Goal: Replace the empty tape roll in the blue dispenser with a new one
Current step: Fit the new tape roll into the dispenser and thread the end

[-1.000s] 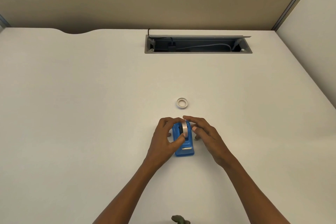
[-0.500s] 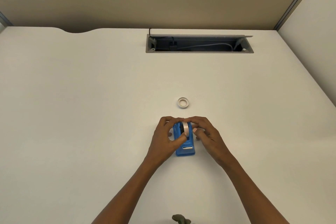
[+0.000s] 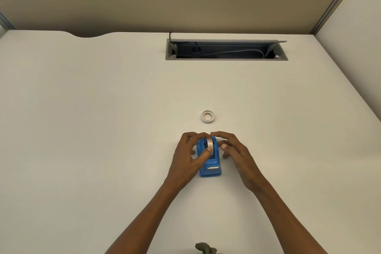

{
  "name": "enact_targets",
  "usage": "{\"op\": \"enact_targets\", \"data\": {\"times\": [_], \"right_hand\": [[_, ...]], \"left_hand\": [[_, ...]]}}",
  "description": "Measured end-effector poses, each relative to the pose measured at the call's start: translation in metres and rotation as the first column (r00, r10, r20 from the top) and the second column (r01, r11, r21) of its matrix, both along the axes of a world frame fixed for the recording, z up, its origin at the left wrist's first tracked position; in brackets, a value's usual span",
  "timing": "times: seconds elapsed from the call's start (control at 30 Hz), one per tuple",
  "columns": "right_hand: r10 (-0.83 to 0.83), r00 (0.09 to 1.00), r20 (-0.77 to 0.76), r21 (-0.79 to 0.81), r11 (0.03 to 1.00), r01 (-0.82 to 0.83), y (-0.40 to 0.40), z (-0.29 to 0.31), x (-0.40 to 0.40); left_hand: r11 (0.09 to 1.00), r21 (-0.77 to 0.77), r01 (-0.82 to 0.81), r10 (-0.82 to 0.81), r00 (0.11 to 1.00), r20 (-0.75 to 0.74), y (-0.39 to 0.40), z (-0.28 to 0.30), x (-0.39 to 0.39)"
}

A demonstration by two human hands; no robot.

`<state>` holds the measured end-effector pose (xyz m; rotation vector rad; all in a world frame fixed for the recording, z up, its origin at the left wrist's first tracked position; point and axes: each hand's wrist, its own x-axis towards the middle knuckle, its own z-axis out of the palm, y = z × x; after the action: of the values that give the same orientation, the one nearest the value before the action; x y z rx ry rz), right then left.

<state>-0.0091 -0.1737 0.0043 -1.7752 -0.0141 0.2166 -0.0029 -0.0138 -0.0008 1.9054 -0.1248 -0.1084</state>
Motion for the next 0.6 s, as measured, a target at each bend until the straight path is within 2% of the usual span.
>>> {"op": "enact_targets", "data": {"times": [0.6], "right_hand": [[-0.003, 0.996, 0.094, -0.087, 0.996, 0.012, 0.002, -0.01, 0.003]], "left_hand": [[1.0, -0.013, 0.011, -0.011, 1.0, -0.003, 0.002, -0.002, 0.002]]}}
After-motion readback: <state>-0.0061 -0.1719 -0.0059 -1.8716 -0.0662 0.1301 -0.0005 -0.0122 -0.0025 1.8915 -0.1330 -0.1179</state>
